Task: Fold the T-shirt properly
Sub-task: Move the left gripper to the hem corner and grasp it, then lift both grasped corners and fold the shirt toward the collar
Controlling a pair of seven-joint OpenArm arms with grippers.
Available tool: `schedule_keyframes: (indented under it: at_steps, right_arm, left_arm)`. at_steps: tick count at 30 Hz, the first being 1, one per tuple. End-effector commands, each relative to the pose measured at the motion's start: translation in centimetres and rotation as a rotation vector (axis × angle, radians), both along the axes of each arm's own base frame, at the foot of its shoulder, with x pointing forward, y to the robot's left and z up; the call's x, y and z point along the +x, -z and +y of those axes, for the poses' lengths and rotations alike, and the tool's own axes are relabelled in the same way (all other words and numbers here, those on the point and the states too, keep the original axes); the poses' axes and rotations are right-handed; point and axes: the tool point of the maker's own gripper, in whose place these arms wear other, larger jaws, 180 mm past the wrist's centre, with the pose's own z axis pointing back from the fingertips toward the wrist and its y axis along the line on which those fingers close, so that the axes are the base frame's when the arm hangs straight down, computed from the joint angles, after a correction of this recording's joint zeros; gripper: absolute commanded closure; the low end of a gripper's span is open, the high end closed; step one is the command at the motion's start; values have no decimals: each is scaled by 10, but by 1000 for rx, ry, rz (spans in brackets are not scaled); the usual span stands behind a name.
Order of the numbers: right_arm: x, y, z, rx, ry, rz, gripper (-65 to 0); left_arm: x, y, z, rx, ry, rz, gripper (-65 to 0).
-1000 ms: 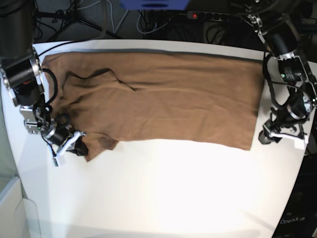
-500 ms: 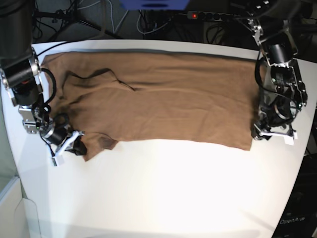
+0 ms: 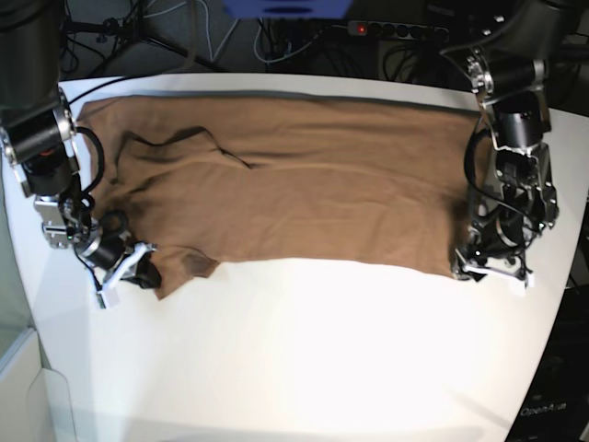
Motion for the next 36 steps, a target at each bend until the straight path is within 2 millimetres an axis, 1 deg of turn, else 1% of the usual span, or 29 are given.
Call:
schedule_keyframes:
  at_steps: [1,2,3,4,5,7,8,10,13,16,17,20,23,25,28,30,32,36]
  right_arm:
    - [8,-9,-8,-22,0,-14,-6]
    - [8,-9,-9,-22,1,-13,-6]
    - [8,-9,-9,-22,1,-13,-6]
    - [8,-9,-9,-22,1,-13,-6]
    - [8,-9,-9,-22,1,-13,-6]
    - [8,-9,-9,-22,1,-13,-6]
    - [8,-9,-9,-22,1,-13,-6]
    - [9,-10,-8,-20,1,-20,-6]
    - [9,-12,-9,-20,1,-25,-6]
    - [14,-20,-15,-13,19,-68,-6]
    - [13,-21,-15,-5,25,-85,-6]
    - [6,-16,-17,5,37,-95,-4]
    - [6,-20,-22,17,54,-131,-4]
    - [-1,-16,-23,27,65,-142,-4]
    - [-6,-17,-26,44,83,-177,-3]
    - [-11,-16,-27,62,99,-207,-3]
    - [-18,-16,-30,78,117,-239,-3]
    - [-40,-9,-40,97,155,-275,-3]
  left_arm:
    - [3,-5,6,22,0,3,-271]
    - [3,-6,6,23,-1,0,-267]
    - [3,-6,7,24,-2,-3,-248]
    - [4,-7,7,28,-3,-9,-212]
    - [6,-8,8,32,-8,-19,-160]
    - [6,-7,9,35,-15,-20,-34]
    - [5,-6,9,34,-14,-19,-1]
    - [6,-7,9,36,-11,-22,-29]
    - [6,-10,9,43,-7,-32,-32]
    - [9,-19,9,55,1,-57,-32]
    - [7,-21,9,59,5,-64,-32]
    - [5,-34,6,84,20,-105,-32]
    - [5,-43,-2,92,35,-138,-32]
    - [3,-49,-5,99,44,-158,-32]
    - [-2,-50,-14,94,65,-154,-32]
    - [-3,-55,-16,100,72,-166,-32]
    - [-11,-53,-20,105,79,-166,-32]
    - [-21,-55,-26,113,92,-177,-32]
